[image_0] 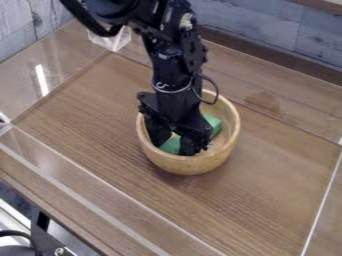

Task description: Move green stick from inside the wooden bowl to the table next to it

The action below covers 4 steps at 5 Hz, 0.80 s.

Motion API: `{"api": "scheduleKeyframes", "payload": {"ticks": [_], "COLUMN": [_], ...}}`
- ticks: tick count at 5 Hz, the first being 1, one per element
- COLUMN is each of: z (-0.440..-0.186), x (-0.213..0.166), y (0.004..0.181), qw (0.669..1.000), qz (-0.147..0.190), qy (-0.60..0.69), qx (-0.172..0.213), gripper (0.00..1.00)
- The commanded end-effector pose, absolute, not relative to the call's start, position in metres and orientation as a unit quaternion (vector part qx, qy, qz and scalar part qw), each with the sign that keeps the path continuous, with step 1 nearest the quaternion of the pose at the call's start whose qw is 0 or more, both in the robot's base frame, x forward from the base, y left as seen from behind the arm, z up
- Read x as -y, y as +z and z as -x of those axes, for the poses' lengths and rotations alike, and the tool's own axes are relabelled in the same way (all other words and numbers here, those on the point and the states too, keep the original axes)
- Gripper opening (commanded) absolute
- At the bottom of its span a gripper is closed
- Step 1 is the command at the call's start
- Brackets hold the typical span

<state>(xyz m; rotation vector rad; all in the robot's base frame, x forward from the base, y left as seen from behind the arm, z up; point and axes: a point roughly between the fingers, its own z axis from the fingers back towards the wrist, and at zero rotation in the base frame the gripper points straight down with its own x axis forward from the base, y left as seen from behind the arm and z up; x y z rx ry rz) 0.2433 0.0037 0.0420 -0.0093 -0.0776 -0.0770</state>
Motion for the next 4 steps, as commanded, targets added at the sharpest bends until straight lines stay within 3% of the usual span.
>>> {"api": "scheduleKeyframes", "payload": {"ticks": [1,4], "z": [-0.249,-0.252], "x": [-0.001,0.01], "y": [0.061,0.09], "qw": [0.997,0.996], "qz": [0.009,0.026], "qy": [-0.036,-0.028], "qx": [0.063,0.084], "gripper": [1.0,1.0]}}
